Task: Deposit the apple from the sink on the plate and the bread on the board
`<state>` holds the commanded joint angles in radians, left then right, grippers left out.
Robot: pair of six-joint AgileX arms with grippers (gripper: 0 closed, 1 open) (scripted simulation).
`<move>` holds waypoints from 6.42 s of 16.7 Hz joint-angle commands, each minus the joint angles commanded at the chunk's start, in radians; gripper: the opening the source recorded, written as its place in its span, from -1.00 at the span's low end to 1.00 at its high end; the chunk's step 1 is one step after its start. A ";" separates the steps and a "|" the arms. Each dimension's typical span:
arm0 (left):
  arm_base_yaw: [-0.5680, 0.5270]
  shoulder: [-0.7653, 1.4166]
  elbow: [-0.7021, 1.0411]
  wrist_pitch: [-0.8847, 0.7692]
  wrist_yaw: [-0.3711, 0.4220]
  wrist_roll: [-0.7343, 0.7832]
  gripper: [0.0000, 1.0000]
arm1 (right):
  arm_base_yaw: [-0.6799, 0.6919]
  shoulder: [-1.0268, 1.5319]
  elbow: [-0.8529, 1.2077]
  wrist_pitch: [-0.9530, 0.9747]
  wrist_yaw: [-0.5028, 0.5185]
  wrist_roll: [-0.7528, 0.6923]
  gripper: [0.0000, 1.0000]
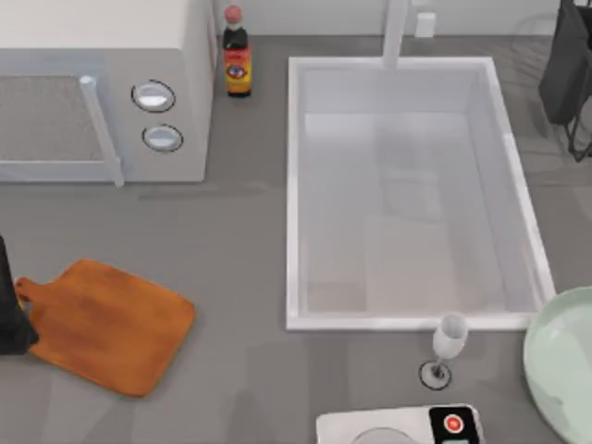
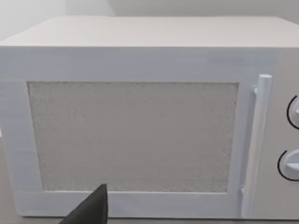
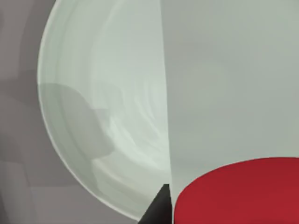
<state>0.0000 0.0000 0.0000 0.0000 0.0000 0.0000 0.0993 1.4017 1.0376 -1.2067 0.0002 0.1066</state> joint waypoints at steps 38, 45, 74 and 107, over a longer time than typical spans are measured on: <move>0.000 0.000 0.000 0.000 0.000 0.000 1.00 | -0.063 -0.909 -0.665 0.775 0.000 -0.068 1.00; 0.000 0.000 0.000 0.000 0.000 0.000 1.00 | -0.095 -1.359 -1.002 1.169 0.000 -0.102 1.00; 0.101 1.212 0.802 -0.723 0.000 0.215 1.00 | -0.099 -1.402 -1.038 1.207 0.000 -0.107 1.00; 0.142 1.805 0.962 -0.729 0.000 0.308 0.40 | -0.099 -1.402 -1.038 1.207 0.000 -0.107 1.00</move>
<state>0.1424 1.8047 0.9622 -0.7290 0.0003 0.3082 0.0000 0.0001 0.0000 0.0001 0.0000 0.0000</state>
